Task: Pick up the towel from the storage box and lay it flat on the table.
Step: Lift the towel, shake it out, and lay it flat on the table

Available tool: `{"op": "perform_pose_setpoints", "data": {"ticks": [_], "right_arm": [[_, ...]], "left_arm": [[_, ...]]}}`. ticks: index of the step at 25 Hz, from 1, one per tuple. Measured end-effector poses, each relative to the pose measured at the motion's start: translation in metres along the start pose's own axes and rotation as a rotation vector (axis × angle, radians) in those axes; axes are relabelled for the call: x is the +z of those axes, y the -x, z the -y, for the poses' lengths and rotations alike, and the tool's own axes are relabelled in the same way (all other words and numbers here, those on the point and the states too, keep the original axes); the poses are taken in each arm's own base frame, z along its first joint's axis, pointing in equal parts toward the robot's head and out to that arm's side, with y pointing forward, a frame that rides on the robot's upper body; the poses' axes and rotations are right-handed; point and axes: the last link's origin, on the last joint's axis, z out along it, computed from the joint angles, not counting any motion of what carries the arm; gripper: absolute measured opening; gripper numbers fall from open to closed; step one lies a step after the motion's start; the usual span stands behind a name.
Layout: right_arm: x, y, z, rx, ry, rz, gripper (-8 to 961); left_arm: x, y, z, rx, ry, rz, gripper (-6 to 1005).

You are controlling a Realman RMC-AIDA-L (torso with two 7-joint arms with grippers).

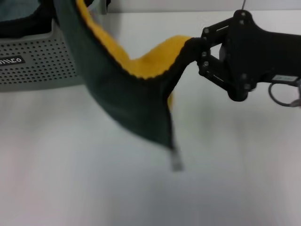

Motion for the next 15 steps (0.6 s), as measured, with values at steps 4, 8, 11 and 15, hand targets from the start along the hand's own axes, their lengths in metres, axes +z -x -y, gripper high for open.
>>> {"op": "perform_pose_setpoints", "data": {"ticks": [4,8,11,15], "right_arm": [[0.005,0.02,0.005,0.009,0.027,-0.05,1],[-0.007,0.039,0.016,-0.005,-0.033,-0.067,3],[-0.019,0.052,0.029,-0.01,-0.095,-0.052,5],[-0.032,0.068,0.054,-0.032,-0.2,-0.034,7]], "left_arm": [[-0.004,0.009,-0.005,0.015,-0.02,0.009,16],[-0.005,0.007,-0.008,0.028,0.006,0.015,16],[-0.003,0.003,-0.004,0.047,0.03,0.05,16],[0.005,-0.008,0.017,0.086,0.041,0.143,16]]}}
